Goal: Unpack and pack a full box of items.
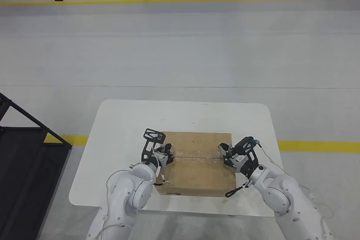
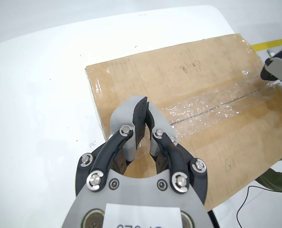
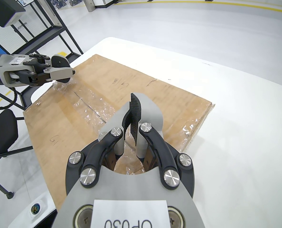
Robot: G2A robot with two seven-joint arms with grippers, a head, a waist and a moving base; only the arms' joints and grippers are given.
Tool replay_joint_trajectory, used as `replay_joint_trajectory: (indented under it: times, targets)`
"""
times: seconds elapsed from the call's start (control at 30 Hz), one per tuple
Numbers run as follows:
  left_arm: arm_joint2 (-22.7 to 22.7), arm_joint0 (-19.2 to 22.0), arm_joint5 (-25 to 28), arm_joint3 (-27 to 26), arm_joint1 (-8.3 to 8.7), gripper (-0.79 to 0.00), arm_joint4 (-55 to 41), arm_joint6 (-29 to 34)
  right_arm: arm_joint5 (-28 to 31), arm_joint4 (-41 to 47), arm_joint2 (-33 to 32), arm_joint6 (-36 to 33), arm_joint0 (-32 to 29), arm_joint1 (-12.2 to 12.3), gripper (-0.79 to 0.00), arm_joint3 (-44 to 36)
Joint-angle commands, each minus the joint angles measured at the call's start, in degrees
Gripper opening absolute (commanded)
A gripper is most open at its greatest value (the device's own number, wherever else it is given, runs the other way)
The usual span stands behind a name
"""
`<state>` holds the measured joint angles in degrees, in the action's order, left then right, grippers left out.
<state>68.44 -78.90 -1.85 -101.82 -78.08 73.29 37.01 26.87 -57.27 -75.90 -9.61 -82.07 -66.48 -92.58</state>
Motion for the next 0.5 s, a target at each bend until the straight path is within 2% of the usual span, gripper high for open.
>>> replay_joint_trajectory:
  times: [0.0,0.27,0.47]
  targets:
    - [-0.1,0.0,-0.1,0.9,0.01,-0.785,0.4,0.0,0.0,-0.3,0.2,-0.6,0.0,0.0,-0.785,0.5]
    - [-0.4,0.1,-0.5,2.7,0.05,-0.785,1.0,-0.3,0.2,-0.4,1.8,-0.8,1.3,-0.2,-0.785,3.6]
    - [-0.3,0.2,-0.5,0.8,0.12,-0.785,1.6,-0.7,-0.1,1.2,0.0,1.4,1.1,0.0,-0.785,1.7]
